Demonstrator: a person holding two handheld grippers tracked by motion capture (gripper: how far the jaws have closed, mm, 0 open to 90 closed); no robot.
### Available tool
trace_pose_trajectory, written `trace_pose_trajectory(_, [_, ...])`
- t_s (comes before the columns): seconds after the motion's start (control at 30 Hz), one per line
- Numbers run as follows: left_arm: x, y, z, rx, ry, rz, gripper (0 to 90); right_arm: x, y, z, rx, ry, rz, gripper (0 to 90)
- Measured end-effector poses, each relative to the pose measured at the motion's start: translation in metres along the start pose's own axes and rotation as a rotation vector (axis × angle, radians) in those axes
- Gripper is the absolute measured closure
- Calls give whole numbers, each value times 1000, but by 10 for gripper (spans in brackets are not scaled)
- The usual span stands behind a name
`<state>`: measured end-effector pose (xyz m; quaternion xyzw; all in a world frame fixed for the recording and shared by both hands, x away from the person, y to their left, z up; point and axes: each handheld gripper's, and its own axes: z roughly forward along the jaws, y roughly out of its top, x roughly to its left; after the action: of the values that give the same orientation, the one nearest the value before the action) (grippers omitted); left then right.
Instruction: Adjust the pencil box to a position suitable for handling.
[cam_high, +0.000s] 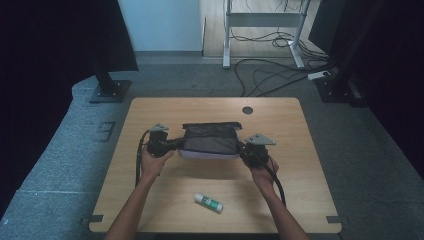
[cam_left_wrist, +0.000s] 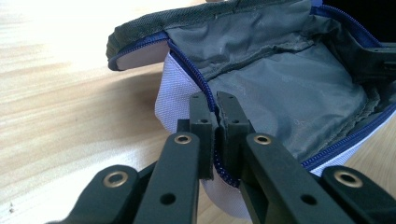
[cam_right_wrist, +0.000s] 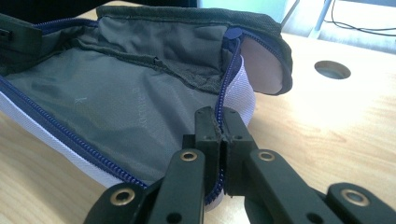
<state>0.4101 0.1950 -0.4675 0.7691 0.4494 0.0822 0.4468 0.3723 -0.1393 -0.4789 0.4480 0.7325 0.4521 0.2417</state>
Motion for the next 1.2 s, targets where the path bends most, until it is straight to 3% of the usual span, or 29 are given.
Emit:
trace_pose_trajectory(0.7, [7,-33,33,109,0,-30,847,-9,-38,27,143,-4,29,860])
trace_pose_trajectory(1.03, [9,-38,39,127,1,-42,814,-6,-44,34,192,-15,-6,839])
trace_pose_trajectory(1.2, [10,-38,39,121,1,-46,750,-4,-46,32,189,-22,-36,762])
